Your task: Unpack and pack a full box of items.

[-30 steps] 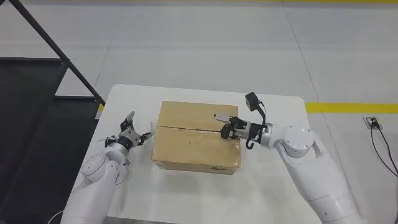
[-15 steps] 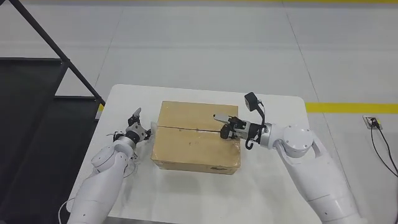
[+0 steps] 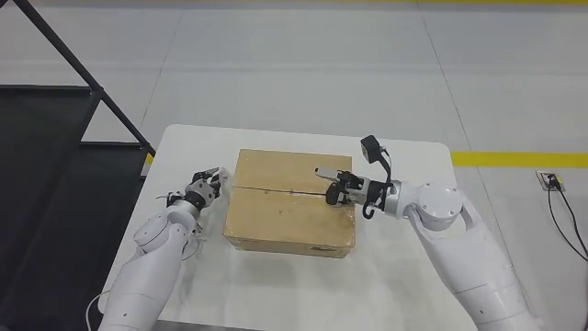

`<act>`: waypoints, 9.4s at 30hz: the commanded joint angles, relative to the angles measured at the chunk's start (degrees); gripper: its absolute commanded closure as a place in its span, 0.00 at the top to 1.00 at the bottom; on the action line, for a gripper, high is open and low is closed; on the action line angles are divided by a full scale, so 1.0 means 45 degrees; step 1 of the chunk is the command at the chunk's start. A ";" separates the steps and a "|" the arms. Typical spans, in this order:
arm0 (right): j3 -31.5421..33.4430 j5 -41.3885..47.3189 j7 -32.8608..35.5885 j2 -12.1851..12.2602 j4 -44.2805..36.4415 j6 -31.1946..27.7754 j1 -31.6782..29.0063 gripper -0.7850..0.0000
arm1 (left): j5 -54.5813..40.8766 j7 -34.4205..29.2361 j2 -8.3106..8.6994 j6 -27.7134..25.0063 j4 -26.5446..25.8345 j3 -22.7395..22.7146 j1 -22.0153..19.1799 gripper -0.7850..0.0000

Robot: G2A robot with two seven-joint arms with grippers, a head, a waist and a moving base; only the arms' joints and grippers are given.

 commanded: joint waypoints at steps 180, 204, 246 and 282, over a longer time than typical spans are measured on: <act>-0.1597 -1.2583 -0.7463 -0.0172 -0.5617 -0.4943 -0.2149 0.00 | -0.4818 0.4150 -0.1116 -0.2246 -1.4010 0.0430 0.4679 0.57; -0.1135 -1.4966 -0.6465 -0.0270 -0.8117 -0.1936 -0.2596 0.00 | -0.4851 0.4005 -0.1209 -0.2128 -1.3760 -0.0428 0.5025 0.76; -0.1823 -1.3255 0.4987 -0.0769 -0.7408 0.0912 0.1730 0.00 | -0.2840 0.1868 -0.0340 0.4421 -1.4886 -0.4477 0.7634 1.00; 0.0174 -1.0566 0.4075 -0.0529 -0.7478 0.1511 0.0818 0.00 | -0.2405 0.1039 -0.0187 0.2470 -1.4184 -0.4461 0.8389 0.49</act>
